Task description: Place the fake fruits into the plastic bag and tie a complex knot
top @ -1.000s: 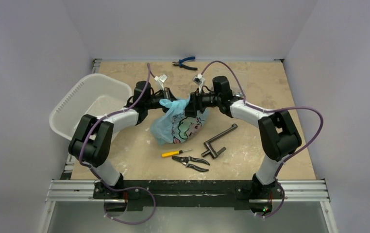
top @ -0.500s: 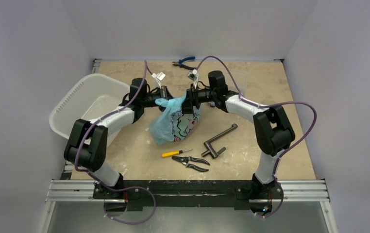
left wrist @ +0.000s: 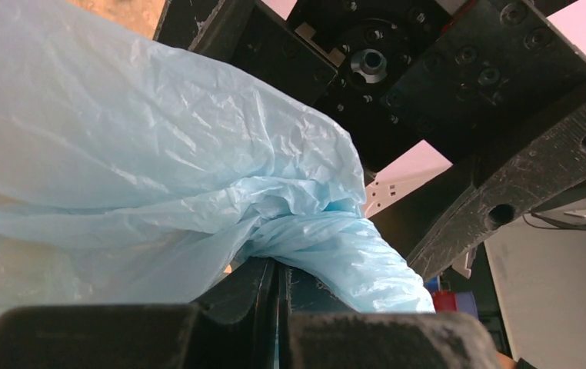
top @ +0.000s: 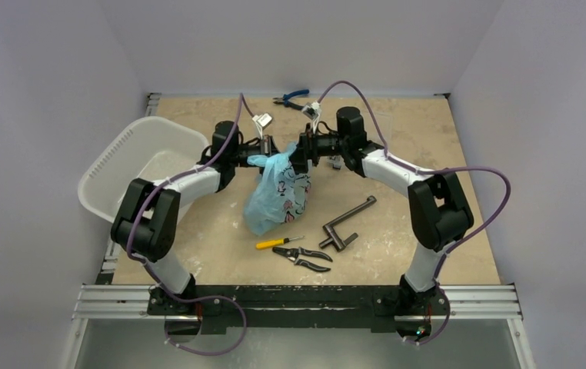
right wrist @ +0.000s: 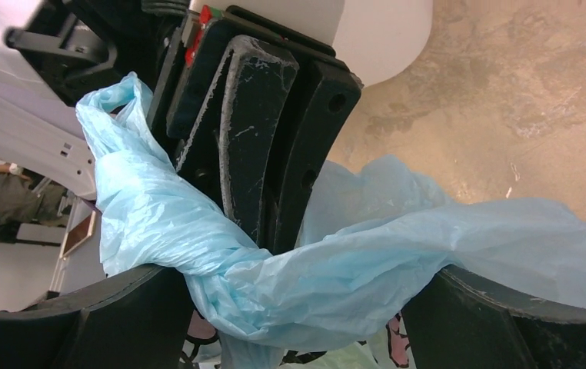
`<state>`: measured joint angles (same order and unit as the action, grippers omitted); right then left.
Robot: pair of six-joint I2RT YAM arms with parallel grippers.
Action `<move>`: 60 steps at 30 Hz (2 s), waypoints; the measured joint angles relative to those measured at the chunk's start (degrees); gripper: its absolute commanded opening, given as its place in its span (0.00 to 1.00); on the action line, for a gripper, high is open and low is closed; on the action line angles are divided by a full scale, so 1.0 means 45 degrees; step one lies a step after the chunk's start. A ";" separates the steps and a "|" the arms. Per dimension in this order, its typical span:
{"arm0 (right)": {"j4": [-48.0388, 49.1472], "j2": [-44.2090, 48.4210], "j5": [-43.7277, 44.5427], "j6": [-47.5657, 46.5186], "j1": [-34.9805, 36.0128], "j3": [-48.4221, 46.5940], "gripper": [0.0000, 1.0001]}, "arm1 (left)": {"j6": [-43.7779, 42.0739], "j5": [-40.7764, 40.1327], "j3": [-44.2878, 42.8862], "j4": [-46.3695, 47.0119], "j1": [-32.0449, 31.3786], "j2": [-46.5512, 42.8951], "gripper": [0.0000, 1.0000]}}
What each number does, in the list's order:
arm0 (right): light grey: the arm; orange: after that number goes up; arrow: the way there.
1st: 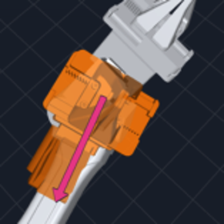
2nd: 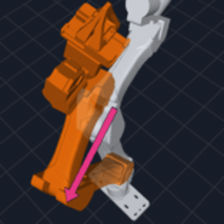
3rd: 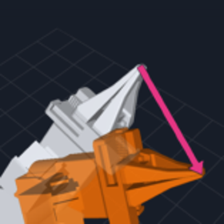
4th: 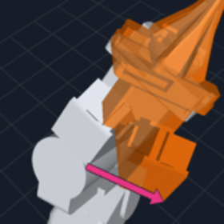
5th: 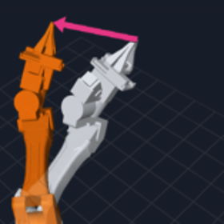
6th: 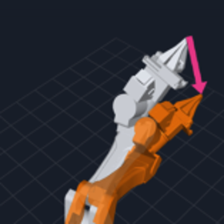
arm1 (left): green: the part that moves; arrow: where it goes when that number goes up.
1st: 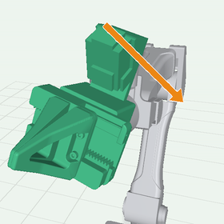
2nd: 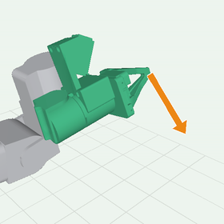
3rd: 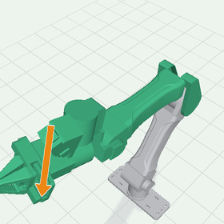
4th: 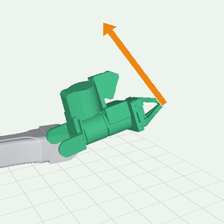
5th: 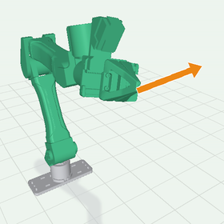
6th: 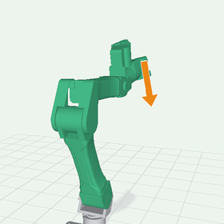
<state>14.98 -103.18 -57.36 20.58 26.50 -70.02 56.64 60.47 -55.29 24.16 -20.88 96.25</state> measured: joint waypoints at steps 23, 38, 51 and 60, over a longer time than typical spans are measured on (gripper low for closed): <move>-0.3439 0.1447 0.0233 -0.0855 -0.1681 0.0019 0.97 | 0.1914 0.0121 0.0563 0.2603 -0.0019 0.0476 0.00; -0.4056 0.2759 0.0291 -0.0306 -0.1341 0.0947 0.47 | 0.1617 0.0199 0.0563 0.2341 -0.0024 0.0471 0.00; -0.0860 0.1166 0.0622 0.1982 -0.0058 0.0976 0.76 | 0.1914 0.0379 0.0374 0.2987 -0.0413 0.0840 0.00; 0.1457 0.0238 0.0340 0.3687 0.0058 0.1088 0.92 | 0.2375 0.0384 0.0170 0.3585 -0.0529 0.1273 0.00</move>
<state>21.54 -102.10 -55.83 37.17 26.76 -65.12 67.33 62.19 -54.52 40.29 -23.27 101.97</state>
